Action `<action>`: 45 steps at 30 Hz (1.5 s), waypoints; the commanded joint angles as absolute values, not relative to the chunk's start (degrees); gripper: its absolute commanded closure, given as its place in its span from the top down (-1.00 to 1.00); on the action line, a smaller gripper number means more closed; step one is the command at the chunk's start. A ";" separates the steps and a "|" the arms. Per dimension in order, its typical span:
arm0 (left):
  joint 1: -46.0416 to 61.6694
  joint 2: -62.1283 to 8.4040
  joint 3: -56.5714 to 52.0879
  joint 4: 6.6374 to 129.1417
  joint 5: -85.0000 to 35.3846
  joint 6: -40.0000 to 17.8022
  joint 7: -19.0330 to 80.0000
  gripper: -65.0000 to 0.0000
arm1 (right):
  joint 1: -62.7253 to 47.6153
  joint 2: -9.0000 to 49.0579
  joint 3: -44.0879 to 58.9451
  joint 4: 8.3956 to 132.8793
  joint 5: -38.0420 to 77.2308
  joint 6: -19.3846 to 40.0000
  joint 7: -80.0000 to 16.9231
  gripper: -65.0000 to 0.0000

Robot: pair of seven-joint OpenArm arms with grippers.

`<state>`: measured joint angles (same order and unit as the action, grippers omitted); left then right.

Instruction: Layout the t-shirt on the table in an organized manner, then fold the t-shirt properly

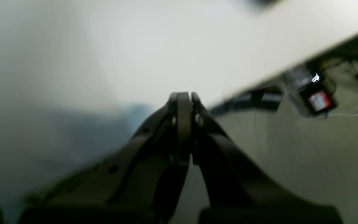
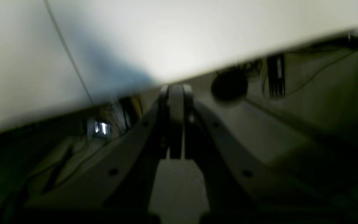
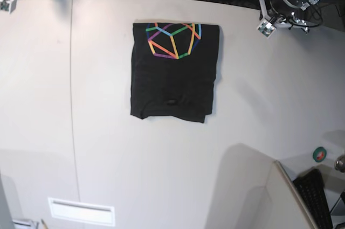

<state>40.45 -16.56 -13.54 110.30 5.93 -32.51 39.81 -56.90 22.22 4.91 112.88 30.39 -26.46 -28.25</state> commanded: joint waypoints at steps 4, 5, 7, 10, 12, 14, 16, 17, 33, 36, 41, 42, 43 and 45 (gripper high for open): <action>47.25 -17.98 -11.12 110.81 5.49 -32.75 39.25 -1.00 | -60.09 16.57 3.74 112.31 30.11 -25.71 -33.27 -1.00; 48.66 -17.98 -10.33 110.29 5.67 -32.75 39.25 -1.00 | -59.74 15.96 2.15 110.90 29.93 -24.66 -35.12 -1.00; 50.42 -17.98 -8.57 107.12 5.67 -32.75 39.08 -1.00 | -57.10 15.25 -1.27 105.10 29.85 -19.74 -36.44 -1.00; 50.42 -17.89 -5.76 97.54 5.67 -32.66 38.73 -1.00 | -49.01 15.16 -8.13 90.24 29.85 -9.98 -35.91 -1.00; 48.75 -17.89 -3.30 89.27 5.32 -32.66 34.07 -1.00 | -43.21 15.08 -12.70 79.25 29.85 -7.60 -34.68 -1.00; 46.64 -17.89 -1.54 78.73 5.58 -32.66 26.68 -1.00 | -37.85 15.08 -17.71 69.93 29.85 -7.34 -31.34 -1.00; 43.03 -17.71 -0.22 68.97 5.76 -32.66 20.79 -1.00 | -34.15 15.16 -23.16 63.43 29.85 -7.34 -27.03 -1.00; 41.10 -17.63 0.31 63.69 5.41 -32.66 17.71 -1.00 | -32.04 15.25 -25.89 60.09 29.85 -7.34 -24.40 -1.00; 11.03 -8.31 13.14 1.63 5.93 -32.04 -28.88 -1.00 | -12.70 1.19 -46.37 3.82 30.02 -7.60 25.36 -1.00; 10.95 -8.31 14.64 4.70 5.93 -25.54 -27.56 -1.00 | -12.53 1.36 -46.37 4.62 30.11 -7.60 25.54 -1.00; 10.86 -8.66 19.38 4.97 5.93 -12.26 -27.21 -1.00 | -12.88 1.36 -44.62 5.14 30.11 -7.60 25.63 -1.00; 10.95 -8.66 20.35 4.97 5.93 -10.77 -27.21 -1.00 | -12.97 1.36 -43.91 5.49 30.11 -7.60 25.63 -1.00; 11.03 -8.75 21.41 4.97 5.93 -9.45 -27.21 -1.00 | -12.97 1.36 -43.12 5.67 30.11 -7.60 25.63 -1.00; 11.03 -8.84 22.64 4.97 5.93 -8.31 -27.21 -1.00 | -13.05 1.19 -41.63 5.93 30.11 -7.60 25.63 -1.00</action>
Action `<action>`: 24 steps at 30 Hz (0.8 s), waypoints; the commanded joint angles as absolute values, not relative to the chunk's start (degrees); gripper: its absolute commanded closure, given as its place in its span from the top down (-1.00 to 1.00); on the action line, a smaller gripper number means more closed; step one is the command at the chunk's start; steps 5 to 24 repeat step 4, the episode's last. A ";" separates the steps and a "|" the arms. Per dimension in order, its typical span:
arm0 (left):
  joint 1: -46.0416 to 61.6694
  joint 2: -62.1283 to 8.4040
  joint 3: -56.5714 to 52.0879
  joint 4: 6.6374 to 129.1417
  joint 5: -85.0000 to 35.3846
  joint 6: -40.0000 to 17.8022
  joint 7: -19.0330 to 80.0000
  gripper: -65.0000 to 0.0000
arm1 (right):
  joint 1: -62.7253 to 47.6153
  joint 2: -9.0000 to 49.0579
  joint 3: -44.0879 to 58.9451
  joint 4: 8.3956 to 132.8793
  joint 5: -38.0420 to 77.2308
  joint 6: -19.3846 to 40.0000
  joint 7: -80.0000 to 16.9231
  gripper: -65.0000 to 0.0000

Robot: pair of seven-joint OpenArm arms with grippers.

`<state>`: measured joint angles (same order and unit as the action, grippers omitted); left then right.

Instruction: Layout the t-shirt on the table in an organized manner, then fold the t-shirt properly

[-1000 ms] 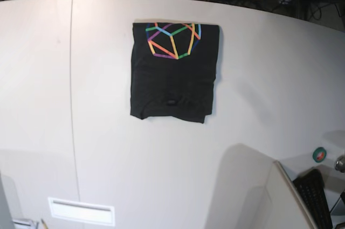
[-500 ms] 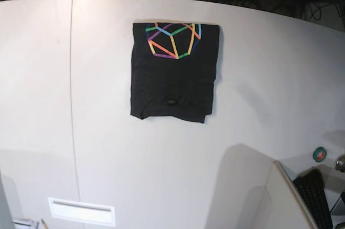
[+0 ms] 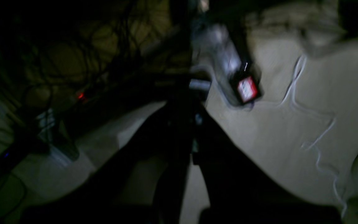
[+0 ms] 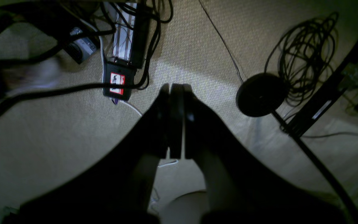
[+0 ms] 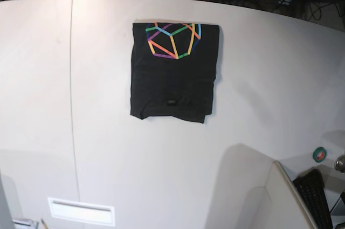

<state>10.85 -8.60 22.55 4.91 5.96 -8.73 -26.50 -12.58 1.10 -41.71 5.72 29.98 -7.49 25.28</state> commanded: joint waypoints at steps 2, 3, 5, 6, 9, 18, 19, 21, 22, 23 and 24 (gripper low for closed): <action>11.03 -8.84 22.46 4.97 5.93 -8.31 -27.21 -1.00 | -13.41 1.10 -41.27 6.02 30.11 -7.60 25.63 -1.00; 11.03 -8.84 22.46 4.97 5.93 -8.31 -27.47 -1.00 | -13.41 1.10 -41.27 6.02 30.11 -7.60 25.63 -1.00; 10.95 -8.84 22.55 4.97 5.93 -8.31 -27.47 -1.00 | -13.41 1.10 -41.36 6.02 30.11 -7.60 25.63 -1.00; 10.95 -8.84 22.55 4.97 5.93 -8.31 -27.47 -1.00 | -13.41 1.10 -41.36 6.02 30.11 -7.60 25.63 -1.00; 10.95 -8.84 22.55 4.97 5.93 -8.31 -27.47 -1.00 | -13.41 1.10 -41.36 6.02 30.11 -7.60 25.63 -1.00; 10.95 -8.84 22.55 4.97 5.93 -8.31 -27.47 -1.00 | -13.41 1.10 -41.36 6.02 30.11 -7.60 25.63 -1.00; 10.95 -8.84 22.55 4.97 5.93 -8.31 -27.47 -1.00 | -13.41 1.10 -41.36 6.02 30.11 -7.60 25.63 -1.00; 10.95 -8.84 22.55 4.97 5.93 -8.31 -27.47 -1.00 | -13.41 1.10 -41.36 6.02 30.11 -7.60 25.63 -1.00; 10.95 -8.84 22.55 4.97 5.93 -8.31 -27.47 -1.00 | -13.41 1.10 -41.36 6.02 30.11 -7.60 25.63 -1.00; 10.95 -8.84 22.55 4.97 5.93 -8.31 -27.47 -1.00 | -13.41 1.10 -41.36 6.02 30.11 -7.60 25.63 -1.00; 10.95 -8.84 22.55 4.97 5.93 -8.31 -27.47 -1.00 | -13.41 1.10 -41.36 6.02 30.11 -7.60 25.63 -1.00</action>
